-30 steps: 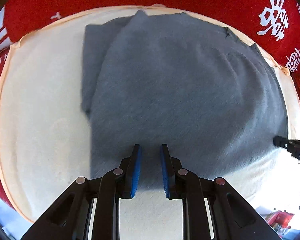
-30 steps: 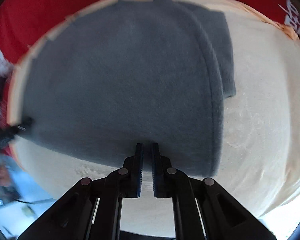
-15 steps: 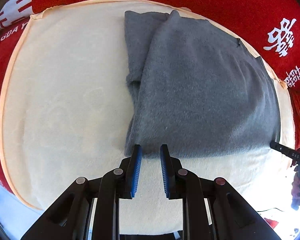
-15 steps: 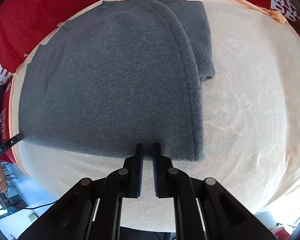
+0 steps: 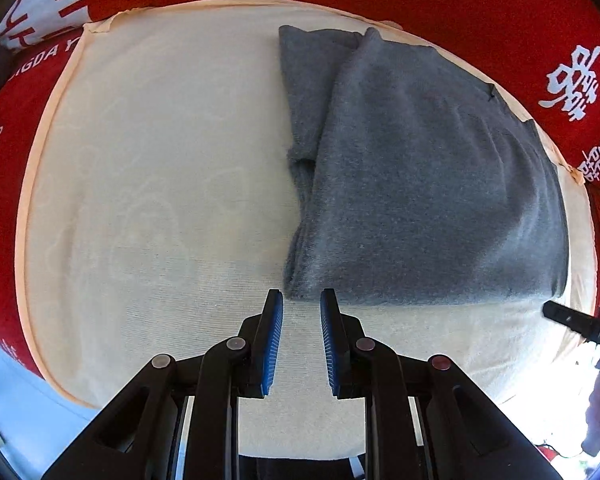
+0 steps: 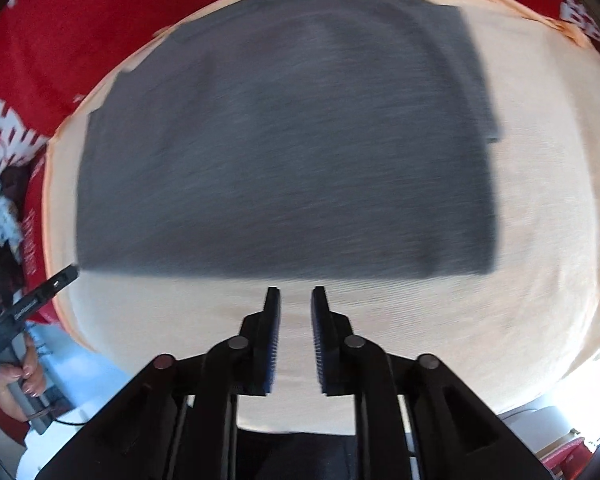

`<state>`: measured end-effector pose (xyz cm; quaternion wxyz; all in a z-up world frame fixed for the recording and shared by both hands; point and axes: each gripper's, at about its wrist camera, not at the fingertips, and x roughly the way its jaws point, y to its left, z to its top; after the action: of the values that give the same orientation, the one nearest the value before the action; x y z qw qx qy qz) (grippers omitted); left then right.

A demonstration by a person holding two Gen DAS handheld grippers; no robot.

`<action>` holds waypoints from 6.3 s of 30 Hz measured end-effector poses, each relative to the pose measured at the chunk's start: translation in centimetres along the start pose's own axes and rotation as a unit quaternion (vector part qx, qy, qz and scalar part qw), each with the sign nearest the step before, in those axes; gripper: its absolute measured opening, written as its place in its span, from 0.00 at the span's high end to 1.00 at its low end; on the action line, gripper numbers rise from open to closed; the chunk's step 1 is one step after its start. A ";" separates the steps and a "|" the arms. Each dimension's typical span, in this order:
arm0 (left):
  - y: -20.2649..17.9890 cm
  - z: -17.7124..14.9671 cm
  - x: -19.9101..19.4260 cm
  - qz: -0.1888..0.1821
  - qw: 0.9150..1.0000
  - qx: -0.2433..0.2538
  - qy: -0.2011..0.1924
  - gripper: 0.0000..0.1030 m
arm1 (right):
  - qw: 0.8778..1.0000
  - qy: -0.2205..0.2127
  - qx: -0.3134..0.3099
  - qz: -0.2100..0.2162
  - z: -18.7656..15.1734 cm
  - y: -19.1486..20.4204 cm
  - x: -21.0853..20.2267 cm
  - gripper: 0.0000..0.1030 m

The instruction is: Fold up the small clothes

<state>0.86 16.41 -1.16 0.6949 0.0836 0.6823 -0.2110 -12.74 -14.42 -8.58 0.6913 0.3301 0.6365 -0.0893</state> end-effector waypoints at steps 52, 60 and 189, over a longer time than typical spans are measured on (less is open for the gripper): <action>6.2 4.6 1.1 -0.143 0.981 -0.128 -0.006 0.01 | 0.902 -0.016 0.233 0.362 -1.9 9.9 11.6 0.38; 7.4 6.0 2.0 -0.155 0.979 -0.136 0.003 0.02 | 0.856 -0.046 0.292 0.424 -1.3 9.7 13.2 0.37; -27.4 12.4 7.6 0.013 0.986 0.157 -0.049 0.18 | 0.951 -0.137 0.185 0.207 8.7 -20.9 -4.6 0.75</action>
<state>0.87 -14.59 -3.26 0.7087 0.1899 0.6046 -0.3099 -17.73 -36.75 -11.62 0.7021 0.5611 0.4257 -0.1051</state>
